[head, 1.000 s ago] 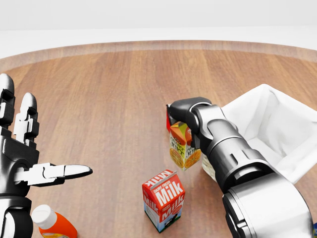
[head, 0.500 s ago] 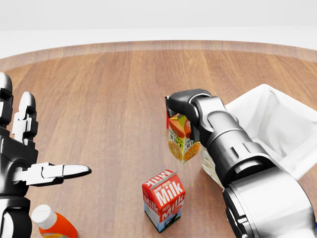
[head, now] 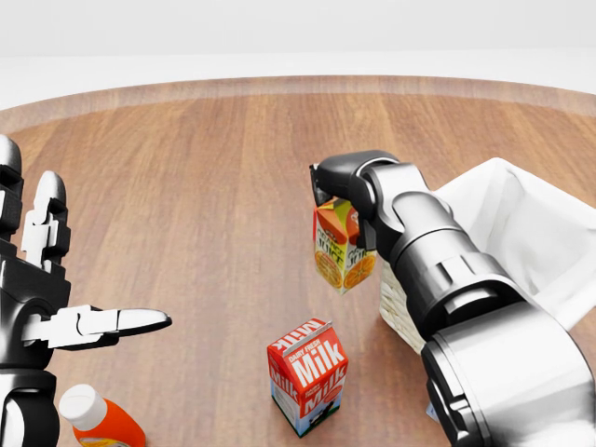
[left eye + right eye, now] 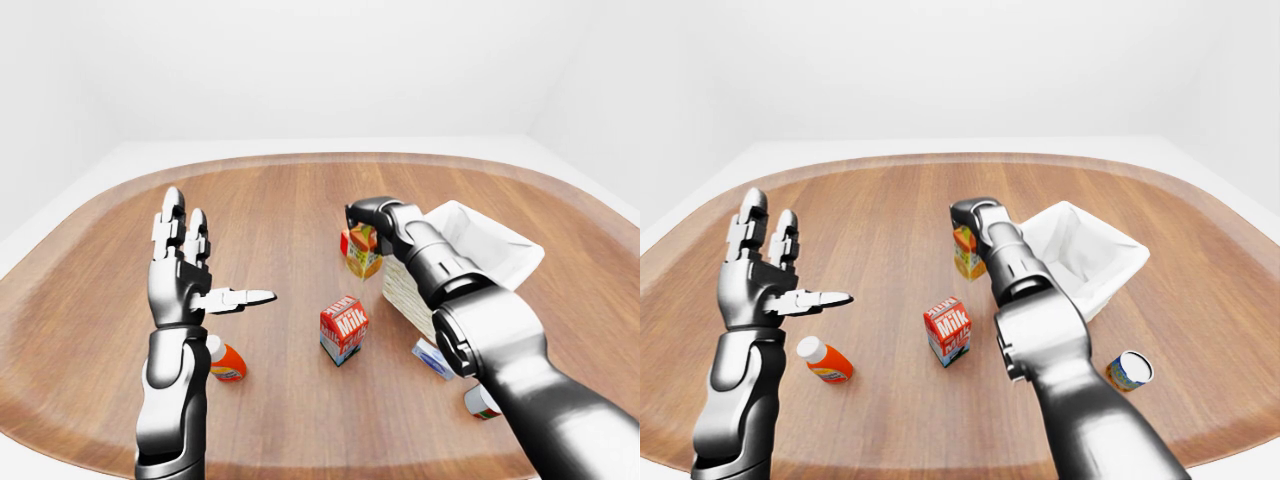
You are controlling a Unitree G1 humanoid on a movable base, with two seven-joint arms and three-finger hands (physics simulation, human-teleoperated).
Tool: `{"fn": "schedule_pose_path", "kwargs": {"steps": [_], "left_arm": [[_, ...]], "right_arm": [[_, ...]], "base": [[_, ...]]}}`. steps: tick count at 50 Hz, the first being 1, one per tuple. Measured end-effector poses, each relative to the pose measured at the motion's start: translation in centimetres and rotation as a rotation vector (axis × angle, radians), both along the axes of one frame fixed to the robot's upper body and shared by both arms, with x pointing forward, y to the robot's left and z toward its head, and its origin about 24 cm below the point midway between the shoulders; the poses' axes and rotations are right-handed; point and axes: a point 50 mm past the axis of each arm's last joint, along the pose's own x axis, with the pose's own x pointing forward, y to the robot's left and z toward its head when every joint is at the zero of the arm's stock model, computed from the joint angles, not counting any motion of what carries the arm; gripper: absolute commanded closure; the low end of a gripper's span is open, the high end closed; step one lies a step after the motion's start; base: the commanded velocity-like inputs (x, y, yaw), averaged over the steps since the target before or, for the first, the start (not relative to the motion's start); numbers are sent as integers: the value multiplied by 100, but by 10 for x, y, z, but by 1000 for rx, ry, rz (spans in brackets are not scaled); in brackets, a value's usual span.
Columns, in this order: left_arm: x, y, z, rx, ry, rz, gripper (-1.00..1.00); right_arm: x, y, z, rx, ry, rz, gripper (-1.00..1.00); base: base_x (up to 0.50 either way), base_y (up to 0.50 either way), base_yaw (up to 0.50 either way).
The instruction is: Pick up the orange juice, and put it in the basket.
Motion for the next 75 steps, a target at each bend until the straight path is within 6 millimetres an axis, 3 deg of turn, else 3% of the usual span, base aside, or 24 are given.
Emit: {"fn": "schedule_pose_path", "kwargs": {"steps": [51, 75], "left_arm": [[0, 0, 0, 0, 0, 0, -100], [0, 0, 0, 0, 0, 0, -100]], "right_arm": [[7, 2, 40, 11, -48, 3, 100], [9, 5, 73, 43, -65, 4, 100]], "base": [[0, 0, 0], [0, 0, 0]]}}
